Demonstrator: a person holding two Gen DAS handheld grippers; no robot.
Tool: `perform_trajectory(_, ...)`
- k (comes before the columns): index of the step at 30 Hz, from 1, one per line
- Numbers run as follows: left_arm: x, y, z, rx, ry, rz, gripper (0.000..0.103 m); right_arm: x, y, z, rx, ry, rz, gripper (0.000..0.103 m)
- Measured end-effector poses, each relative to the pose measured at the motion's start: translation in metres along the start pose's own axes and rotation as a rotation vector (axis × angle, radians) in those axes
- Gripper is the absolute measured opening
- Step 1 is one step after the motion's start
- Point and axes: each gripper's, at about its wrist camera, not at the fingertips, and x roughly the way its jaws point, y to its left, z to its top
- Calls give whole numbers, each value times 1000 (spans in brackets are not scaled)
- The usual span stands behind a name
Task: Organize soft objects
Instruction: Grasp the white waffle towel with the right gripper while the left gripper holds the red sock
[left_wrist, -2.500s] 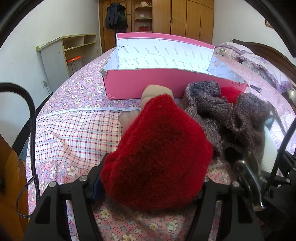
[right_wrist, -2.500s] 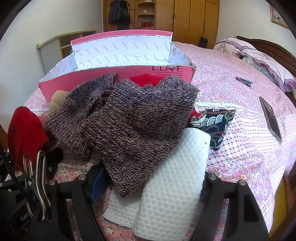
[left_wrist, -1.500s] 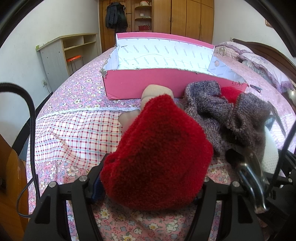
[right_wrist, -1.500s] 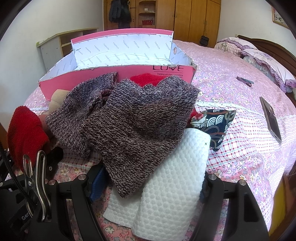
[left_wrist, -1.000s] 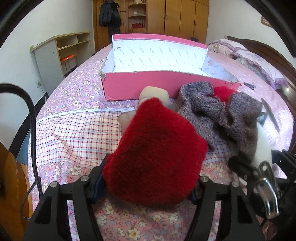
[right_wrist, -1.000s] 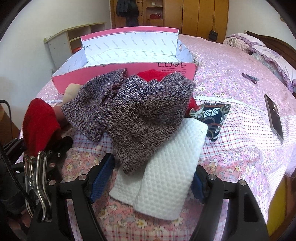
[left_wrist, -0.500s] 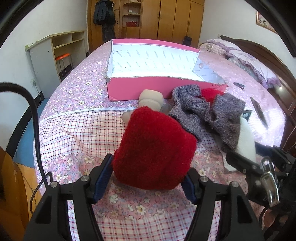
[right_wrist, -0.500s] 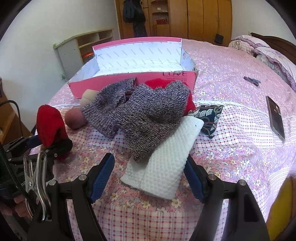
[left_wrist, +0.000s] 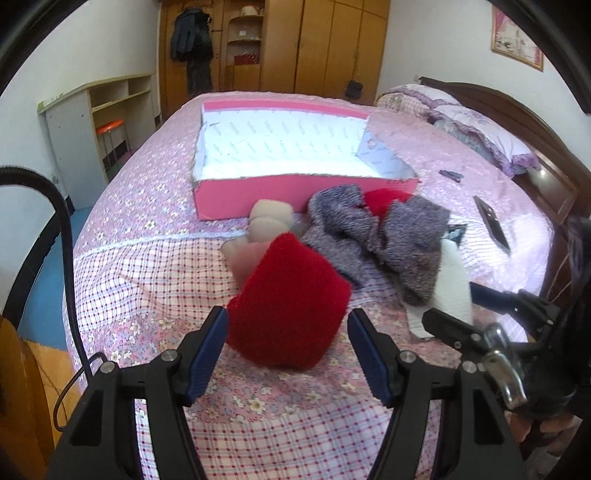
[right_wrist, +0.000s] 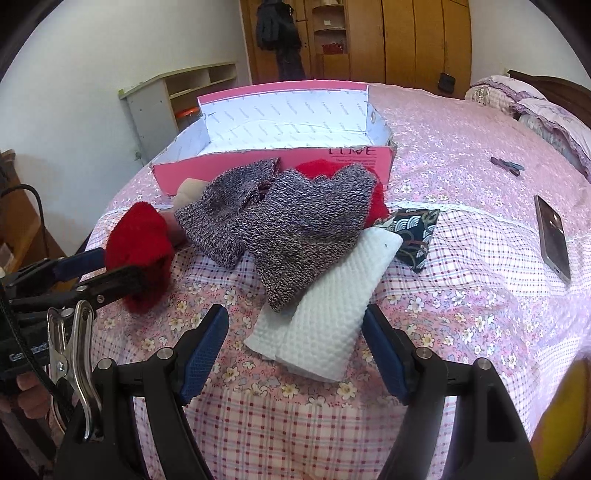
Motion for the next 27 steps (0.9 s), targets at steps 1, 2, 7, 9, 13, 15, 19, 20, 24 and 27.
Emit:
perform_trajectory(1, -2, -2, 0, 6, -6, -5, 71, -1, -1, 0, 0, -3, 0, 76)
perform_trajectory(2, -5, -3, 0, 12, -10, -9, 71, -3, -2, -1, 0, -6, 0, 76)
perform_trajectory(7, -12, -8, -1, 36, -24, -10, 71, -12, -4, -4, -8, -16, 9, 76)
perform_trajectory(9, -14, -8, -3, 43, -26, -6, 71, -14, -4, -6, -13, -17, 19, 76)
perform_trajectory(13, -14, -5, -5, 50, -30, 4, 71, -17, -1, -9, -26, -6, 52, 76)
perform_trajectory(15, -14, -1, -6, 42, -33, 6, 71, -17, 1, -11, -40, -1, 60, 76)
perform_trajectory(19, -11, 5, -8, 22, -30, 6, 71, -15, 6, -12, -62, 5, 65, 76)
perform_trajectory(20, -10, 6, -8, 21, -28, 4, 71, -15, 6, -12, -62, 6, 64, 76)
perform_trajectory(24, -6, 6, -7, 20, -27, -7, 71, -15, 4, -12, -60, 5, 63, 76)
perform_trajectory(27, 0, 5, -5, 21, -22, -20, 71, -14, 2, -12, -62, 7, 58, 76)
